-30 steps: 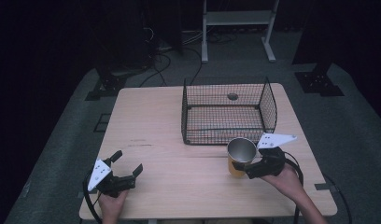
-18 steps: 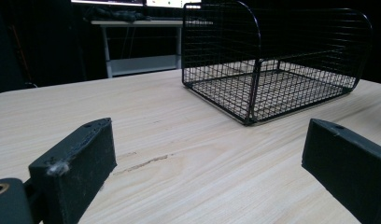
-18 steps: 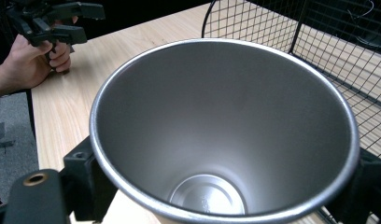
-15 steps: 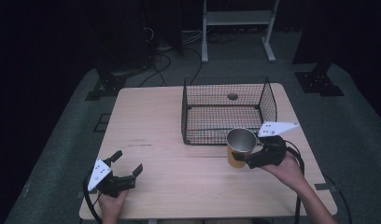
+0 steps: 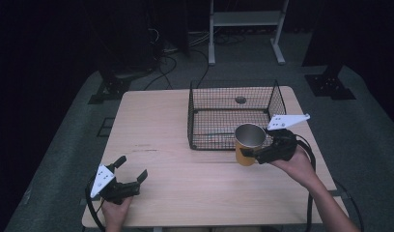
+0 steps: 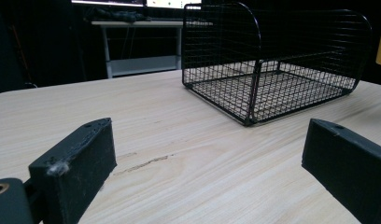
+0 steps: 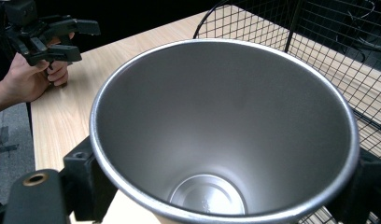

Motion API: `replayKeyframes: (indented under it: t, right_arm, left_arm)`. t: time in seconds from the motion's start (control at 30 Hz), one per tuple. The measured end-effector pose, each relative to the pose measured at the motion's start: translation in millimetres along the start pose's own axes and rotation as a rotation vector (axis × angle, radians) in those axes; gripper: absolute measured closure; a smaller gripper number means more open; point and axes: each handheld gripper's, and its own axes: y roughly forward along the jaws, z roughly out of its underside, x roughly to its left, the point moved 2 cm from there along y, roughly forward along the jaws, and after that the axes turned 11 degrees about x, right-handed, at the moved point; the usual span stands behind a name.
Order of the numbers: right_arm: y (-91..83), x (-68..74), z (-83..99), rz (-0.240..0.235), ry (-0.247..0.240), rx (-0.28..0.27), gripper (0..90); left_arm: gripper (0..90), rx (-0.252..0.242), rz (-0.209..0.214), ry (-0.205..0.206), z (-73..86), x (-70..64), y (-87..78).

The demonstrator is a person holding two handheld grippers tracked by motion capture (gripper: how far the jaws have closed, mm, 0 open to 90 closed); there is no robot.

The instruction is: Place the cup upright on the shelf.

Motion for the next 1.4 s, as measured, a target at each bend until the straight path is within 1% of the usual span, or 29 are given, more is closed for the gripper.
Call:
replayKeyframes:
  t: [0.23,0.33,0.43,0.47,0.5,0.53,0.77,0.9,1.23,1.4]
  right_arm:
    - [-3.1,-5.8,-9.3,-0.007,0.002,-0.004,13.3]
    - [-3.1,-10.9,-14.7,-0.014,0.002,-0.002,13.3]
    - [-3.1,-13.2,-17.0,-0.016,0.002,-0.003,13.3]
    - [-3.3,-16.1,-19.7,-0.020,0.003,-0.002,13.3]
    - [-3.3,-16.1,-19.7,-0.020,0.003,-0.002,13.3]
    - [-3.8,-19.5,-22.9,-0.014,0.004,-0.002,13.3]
    - [-3.3,-27.0,-32.0,-0.012,0.000,0.004,13.3]
    - [-3.4,-30.7,-37.6,-0.021,0.001,0.001,13.3]
    - [0.8,-39.8,-51.1,-0.024,-0.006,0.015,13.3]
    - [4.4,-47.1,-58.4,-0.022,0.004,0.022,13.3]
  left_arm:
    - [2.2,-0.001,0.000,-0.001,0.0,0.1,-0.1]
    - [2.2,0.000,-0.001,-0.001,0.1,0.4,-0.3]
    - [2.2,-0.001,-0.002,0.000,0.0,0.5,-0.3]
    - [2.2,-0.001,-0.001,0.001,0.0,0.6,-0.3]
    - [2.2,-0.001,-0.001,0.000,0.0,0.5,-0.3]
    - [2.2,-0.001,-0.001,-0.001,0.0,0.5,-0.3]
    - [2.2,-0.001,0.000,-0.001,0.0,0.6,-0.4]
    - [2.2,-0.001,0.000,0.001,0.0,0.4,-0.2]
    - [2.2,-0.002,0.004,0.001,-0.1,0.4,0.0]
    - [2.2,-0.001,0.006,0.003,-0.2,0.2,-0.2]
